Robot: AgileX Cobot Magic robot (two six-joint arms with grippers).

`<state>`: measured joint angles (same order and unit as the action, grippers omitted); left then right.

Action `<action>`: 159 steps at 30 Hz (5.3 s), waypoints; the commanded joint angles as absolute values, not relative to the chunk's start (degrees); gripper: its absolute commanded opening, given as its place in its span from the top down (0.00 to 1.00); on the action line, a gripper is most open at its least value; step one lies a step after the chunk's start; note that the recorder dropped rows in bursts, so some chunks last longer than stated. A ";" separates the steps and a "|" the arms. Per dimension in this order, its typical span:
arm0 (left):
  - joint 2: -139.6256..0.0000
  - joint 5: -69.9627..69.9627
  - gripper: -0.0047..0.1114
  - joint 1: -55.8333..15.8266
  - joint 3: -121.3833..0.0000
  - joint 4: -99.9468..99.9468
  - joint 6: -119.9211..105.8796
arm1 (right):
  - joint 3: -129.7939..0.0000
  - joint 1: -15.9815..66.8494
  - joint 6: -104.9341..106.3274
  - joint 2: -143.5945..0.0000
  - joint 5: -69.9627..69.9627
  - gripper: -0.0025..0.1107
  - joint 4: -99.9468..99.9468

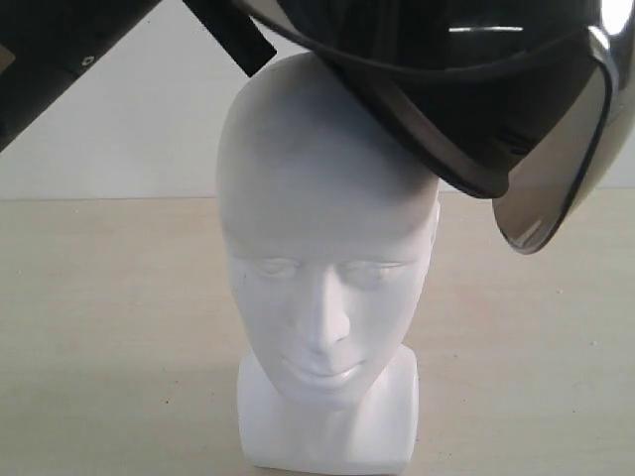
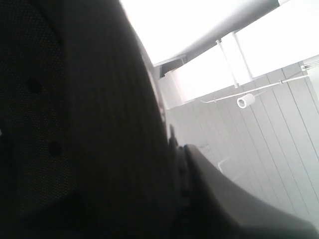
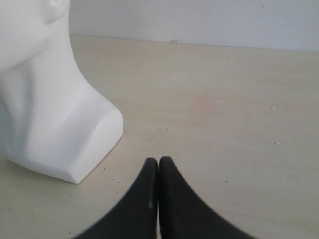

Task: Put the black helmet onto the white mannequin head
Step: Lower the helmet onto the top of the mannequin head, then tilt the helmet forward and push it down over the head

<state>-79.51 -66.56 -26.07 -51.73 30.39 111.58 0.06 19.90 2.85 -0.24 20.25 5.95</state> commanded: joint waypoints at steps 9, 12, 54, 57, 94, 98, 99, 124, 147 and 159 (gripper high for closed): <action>-77.86 -69.96 0.92 -23.27 -49.93 28.73 114.47 | 0.00 20.02 2.87 0.00 19.97 0.98 5.62; -77.86 -69.96 0.92 -21.31 -48.97 28.63 114.59 | 0.00 20.02 3.00 0.00 19.97 0.98 5.62; -81.37 -69.96 0.92 -18.95 -42.57 27.15 111.31 | 0.00 20.02 2.93 0.00 19.74 0.98 5.62; -81.37 -69.96 0.92 -17.86 -41.75 27.94 111.45 | 0.00 20.02 2.93 0.00 19.74 0.98 5.62; -85.08 -69.96 0.92 -15.99 -39.47 33.46 112.25 | 0.00 20.02 2.73 0.00 19.74 0.98 5.62; -85.74 -69.96 0.92 -14.88 -39.47 34.23 114.31 | 0.00 20.02 2.73 0.00 19.74 0.98 5.62; -85.86 -69.96 0.92 -14.88 -39.47 34.23 114.50 | 0.00 20.02 2.73 0.00 19.74 0.98 5.62; -85.96 -69.96 0.92 -14.19 -35.44 39.64 113.42 | 0.00 20.02 2.73 0.00 19.74 0.98 5.62; -82.47 -69.96 0.92 0.25 -30.62 47.32 113.14 | 0.00 20.02 2.74 0.00 20.02 0.98 5.62; -86.04 -69.96 0.92 2.13 -28.42 50.87 109.02 | 0.00 20.02 2.74 0.00 20.02 0.98 5.62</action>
